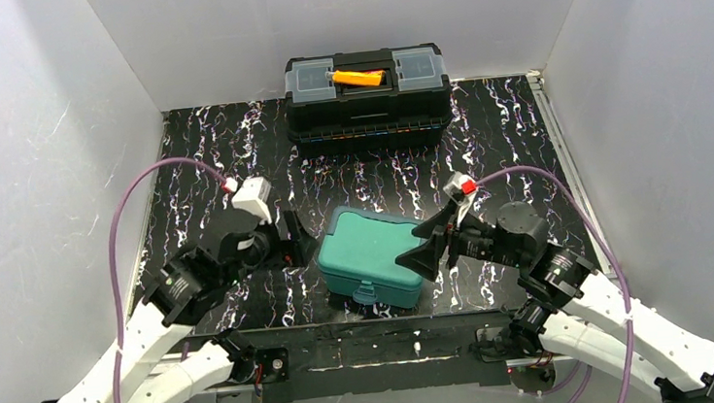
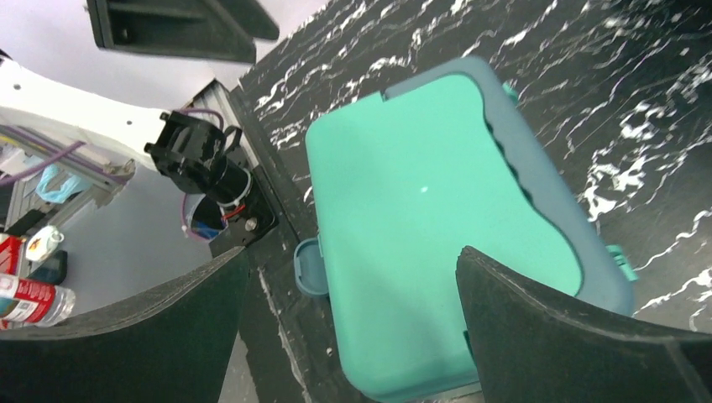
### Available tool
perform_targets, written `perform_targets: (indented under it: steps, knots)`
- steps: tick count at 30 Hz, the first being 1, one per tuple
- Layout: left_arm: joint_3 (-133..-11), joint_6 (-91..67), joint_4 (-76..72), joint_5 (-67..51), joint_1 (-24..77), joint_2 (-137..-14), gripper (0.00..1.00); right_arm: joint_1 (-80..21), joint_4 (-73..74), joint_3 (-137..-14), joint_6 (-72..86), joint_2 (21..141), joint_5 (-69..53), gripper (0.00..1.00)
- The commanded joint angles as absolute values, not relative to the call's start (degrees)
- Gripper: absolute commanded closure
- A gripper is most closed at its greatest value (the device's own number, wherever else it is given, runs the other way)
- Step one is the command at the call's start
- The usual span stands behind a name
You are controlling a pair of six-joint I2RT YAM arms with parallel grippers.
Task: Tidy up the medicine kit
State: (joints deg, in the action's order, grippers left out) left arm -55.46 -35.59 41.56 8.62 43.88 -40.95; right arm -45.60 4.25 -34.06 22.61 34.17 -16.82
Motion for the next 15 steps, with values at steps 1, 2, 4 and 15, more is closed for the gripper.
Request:
perform_targets:
  steps: [1, 2, 4, 15]
  knots:
    - [-60.3, -30.5, 38.7, 7.7, 43.6, -47.3, 0.14, -49.3, 5.9, -34.6, 24.5, 35.3, -14.8, 0.03]
    - [-61.0, -29.9, 38.0, 7.6, 43.6, -48.6, 0.14, -50.3, 5.9, -34.2, 24.9, 35.4, -13.9, 0.03]
    - [-61.8, -28.8, 36.4, 7.6, 43.6, -51.0, 0.13, -52.1, 5.5, -33.5, 25.6, 35.6, -12.7, 0.03]
    - [-68.4, -24.1, 32.2, 4.2, 42.9, -64.8, 0.11, -60.0, 8.7, -34.2, 28.6, 35.4, -3.8, 0.04]
